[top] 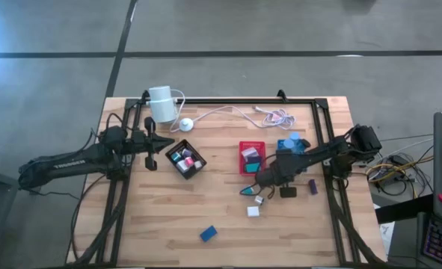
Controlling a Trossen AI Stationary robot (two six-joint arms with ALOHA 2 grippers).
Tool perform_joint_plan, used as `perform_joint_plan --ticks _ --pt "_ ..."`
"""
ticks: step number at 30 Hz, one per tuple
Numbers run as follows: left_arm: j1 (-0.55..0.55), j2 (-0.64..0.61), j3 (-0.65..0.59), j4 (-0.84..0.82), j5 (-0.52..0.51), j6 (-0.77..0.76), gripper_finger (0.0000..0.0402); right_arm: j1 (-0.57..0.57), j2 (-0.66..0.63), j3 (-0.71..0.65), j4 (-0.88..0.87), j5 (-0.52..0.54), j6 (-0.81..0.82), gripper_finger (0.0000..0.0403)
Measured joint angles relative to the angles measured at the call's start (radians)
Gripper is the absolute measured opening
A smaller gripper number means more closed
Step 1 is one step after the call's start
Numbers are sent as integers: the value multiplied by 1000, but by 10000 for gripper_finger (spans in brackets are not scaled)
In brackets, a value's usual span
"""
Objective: Pick & Place Office items
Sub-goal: Adjust the blue bin, then put the violet digital clock into the red bin
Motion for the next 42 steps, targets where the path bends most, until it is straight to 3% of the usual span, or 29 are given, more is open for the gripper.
perform_joint_plan --ticks 5,16,25,29,35,42 --pt "0 0 0 0 0 0 3 2 -2 5 -6 -16 12 18" --pt "0 0 0 -1 0 0 3 10 -24 105 -111 -119 71 111" --pt "0 0 -1 -8 0 0 3 90 -94 170 -214 -220 182 156" --pt "0 0 -1 -8 0 0 3 159 -154 174 -214 -251 362 167" --pt "0 0 -1 -7 0 4 3 279 -257 149 -191 -250 831 177" --pt "0 0 -1 25 0 17 3 336 -351 42 -146 -196 1135 189"
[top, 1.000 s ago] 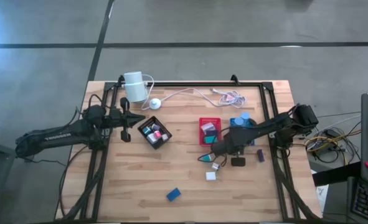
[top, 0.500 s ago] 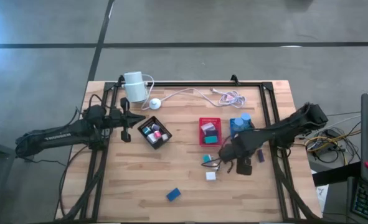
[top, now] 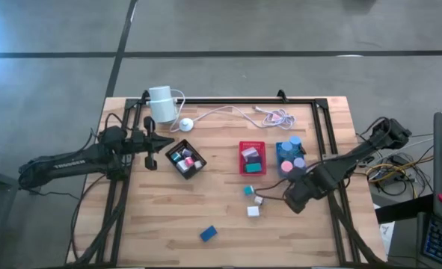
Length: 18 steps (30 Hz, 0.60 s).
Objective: Pick & Place Office items
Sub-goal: Put the violet digital clock into the red bin
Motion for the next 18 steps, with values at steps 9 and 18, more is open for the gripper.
perform_joint_plan --ticks 9,18 --pt "0 0 0 10 0 42 3 -5 -63 -183 46 -83 138 212" --pt "0 0 0 12 -1 42 3 -5 -52 -188 51 -122 -209 236"
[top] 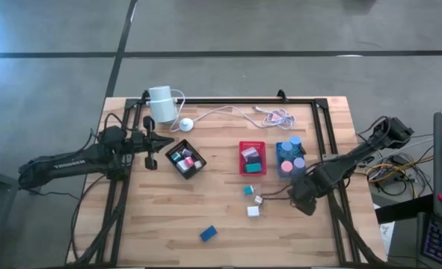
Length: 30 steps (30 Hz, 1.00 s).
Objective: Pick & Place Office items
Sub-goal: Put the violet digital clock into the red bin
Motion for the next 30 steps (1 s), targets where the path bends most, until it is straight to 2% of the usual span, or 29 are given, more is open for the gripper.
perform_joint_plan --ticks 6,11,18,30 --pt "0 0 0 1 0 0 3 -10 73 35 -1 -26 -357 269" --pt "0 0 0 1 0 0 3 -28 109 26 -47 -48 -510 316" --pt "0 0 0 1 0 0 3 -42 110 9 -47 -32 -586 363" --pt "0 11 0 0 0 12 3 -96 90 -86 -8 -61 -611 366"
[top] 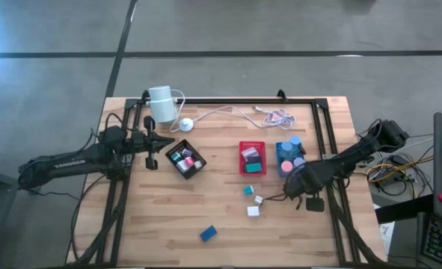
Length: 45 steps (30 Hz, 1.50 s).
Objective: Pick & Place Office items
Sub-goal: Put the violet digital clock into the red bin
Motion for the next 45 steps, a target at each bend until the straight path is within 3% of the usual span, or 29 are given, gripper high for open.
perform_joint_plan --ticks 14,24,27,33,38,45 --pt "0 23 0 1 -1 19 3 -5 -59 26 -6 48 72 366" --pt "0 24 0 8 -1 17 3 -8 -64 56 -38 92 275 366" --pt "0 24 0 8 -1 14 3 -10 -64 88 -83 101 325 366" --pt "0 24 0 8 0 14 3 -12 -68 186 -156 240 398 366" --pt "0 24 0 8 2 14 3 -14 -64 258 -163 240 546 366" --pt "0 24 0 8 1 14 3 -13 -60 321 -163 220 545 366"
